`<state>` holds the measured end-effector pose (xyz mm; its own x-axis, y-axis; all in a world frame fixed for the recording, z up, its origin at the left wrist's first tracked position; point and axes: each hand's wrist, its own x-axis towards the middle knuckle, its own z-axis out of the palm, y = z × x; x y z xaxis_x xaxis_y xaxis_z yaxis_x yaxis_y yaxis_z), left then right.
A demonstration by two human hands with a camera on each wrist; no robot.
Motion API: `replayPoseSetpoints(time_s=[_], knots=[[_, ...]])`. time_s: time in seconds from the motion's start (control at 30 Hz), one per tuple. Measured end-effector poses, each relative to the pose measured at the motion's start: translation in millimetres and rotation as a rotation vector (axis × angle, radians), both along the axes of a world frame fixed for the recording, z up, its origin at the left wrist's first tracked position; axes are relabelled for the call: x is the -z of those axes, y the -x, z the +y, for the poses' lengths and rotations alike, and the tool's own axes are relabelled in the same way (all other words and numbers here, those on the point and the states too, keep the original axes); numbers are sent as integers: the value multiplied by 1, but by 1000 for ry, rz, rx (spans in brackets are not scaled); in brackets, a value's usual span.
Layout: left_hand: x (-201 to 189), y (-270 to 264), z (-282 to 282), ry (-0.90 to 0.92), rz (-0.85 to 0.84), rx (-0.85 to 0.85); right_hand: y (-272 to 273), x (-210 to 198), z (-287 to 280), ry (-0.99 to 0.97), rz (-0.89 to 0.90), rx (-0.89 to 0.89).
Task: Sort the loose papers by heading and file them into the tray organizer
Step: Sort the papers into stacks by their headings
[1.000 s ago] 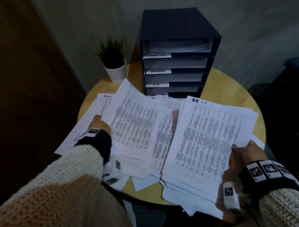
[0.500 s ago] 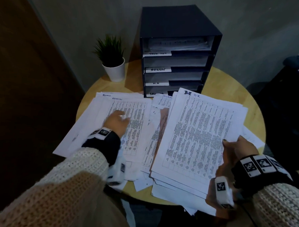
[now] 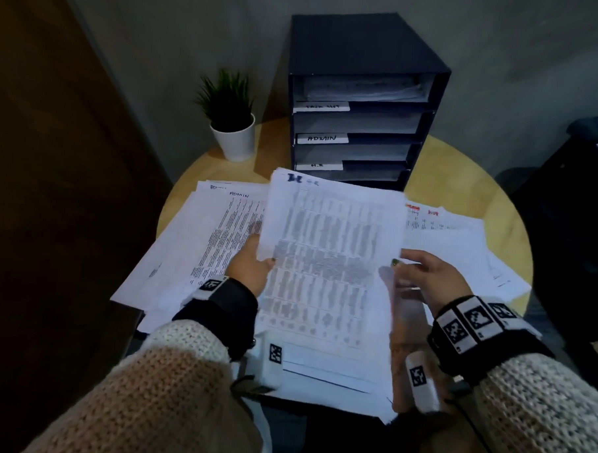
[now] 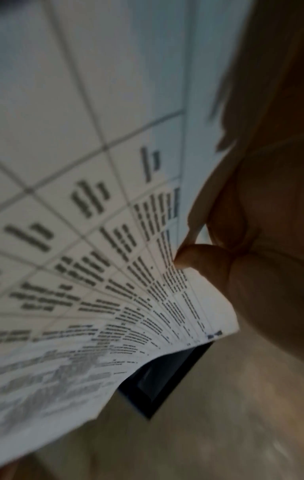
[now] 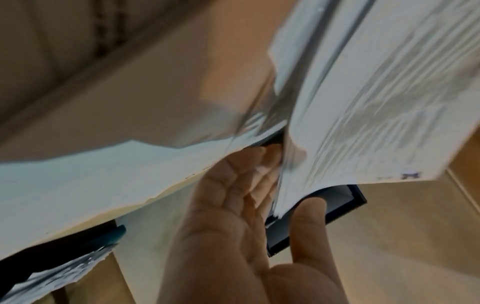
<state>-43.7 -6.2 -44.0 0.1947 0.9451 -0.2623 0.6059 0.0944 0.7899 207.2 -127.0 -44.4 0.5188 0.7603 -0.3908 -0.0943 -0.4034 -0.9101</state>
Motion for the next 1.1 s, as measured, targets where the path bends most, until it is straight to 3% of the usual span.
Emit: replayPoseSetpoints(time_s=[0.1, 0.23, 0.3, 0.37, 0.43, 0.63, 0.77, 0.87, 1.1], knots=[[9, 24, 13, -26, 79, -122, -19, 20, -3, 76, -38, 138], [19, 35, 17, -7, 96, -166, -33, 25, -6, 251, -385, 126], [25, 33, 18, -20, 110, -148, -22, 21, -4, 271, -531, -79], [29, 31, 21, -7, 126, -166, -4, 20, -4, 426, -813, -416], [33, 30, 24, 23, 126, -181, 1, 22, -4, 523, -976, -589], [36, 26, 26, 34, 168, -214, -31, 20, -7, 682, -937, -553], [33, 17, 23, 12, 175, -195, -16, 21, -13, 705, -1024, -697], [34, 11, 24, 5, 154, -189, -11, 15, -17, 724, -986, -798], [37, 4, 22, -1, 84, -220, -15, 13, -18, 748, -1105, -436]])
